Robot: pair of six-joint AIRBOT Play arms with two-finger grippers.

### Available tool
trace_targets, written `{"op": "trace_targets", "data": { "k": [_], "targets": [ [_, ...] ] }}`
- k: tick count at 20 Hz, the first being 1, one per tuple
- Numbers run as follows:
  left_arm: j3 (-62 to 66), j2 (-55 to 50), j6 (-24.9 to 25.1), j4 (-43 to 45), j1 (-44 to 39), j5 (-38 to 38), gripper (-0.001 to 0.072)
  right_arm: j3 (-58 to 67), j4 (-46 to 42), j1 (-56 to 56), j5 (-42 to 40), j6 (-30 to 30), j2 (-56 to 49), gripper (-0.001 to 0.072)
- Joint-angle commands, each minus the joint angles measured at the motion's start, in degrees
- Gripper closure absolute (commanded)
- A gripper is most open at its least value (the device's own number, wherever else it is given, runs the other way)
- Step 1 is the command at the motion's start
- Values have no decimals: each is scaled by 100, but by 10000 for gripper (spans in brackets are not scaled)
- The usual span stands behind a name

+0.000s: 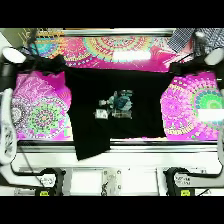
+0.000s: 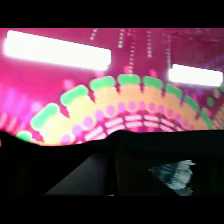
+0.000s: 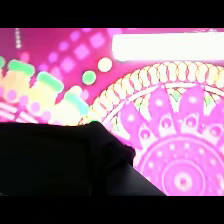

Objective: Fold the clothes and pants, and hang the long-sleeved shirts on hangers.

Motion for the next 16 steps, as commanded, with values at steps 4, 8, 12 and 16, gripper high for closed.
{"op": "trace_targets", "data": {
  "k": [4, 8, 12, 16],
  "targets": [
    [1001, -1606, 61, -2, -157, 496, 696, 155, 109, 299, -1602, 120, -1215, 692],
    [691, -1460, 188, 48, 13, 304, 697, -42, -101, 280, -1038, 175, -1060, 694],
    [-1045, -636, 544, 339, 175, 507, 697, -1296, -133, 306, -990, 170, -474, 694],
    [-2321, -216, 815, 313, 173, 817, 696, -2273, -127, 409, -1067, 111, -232, 693]
  ]
}}
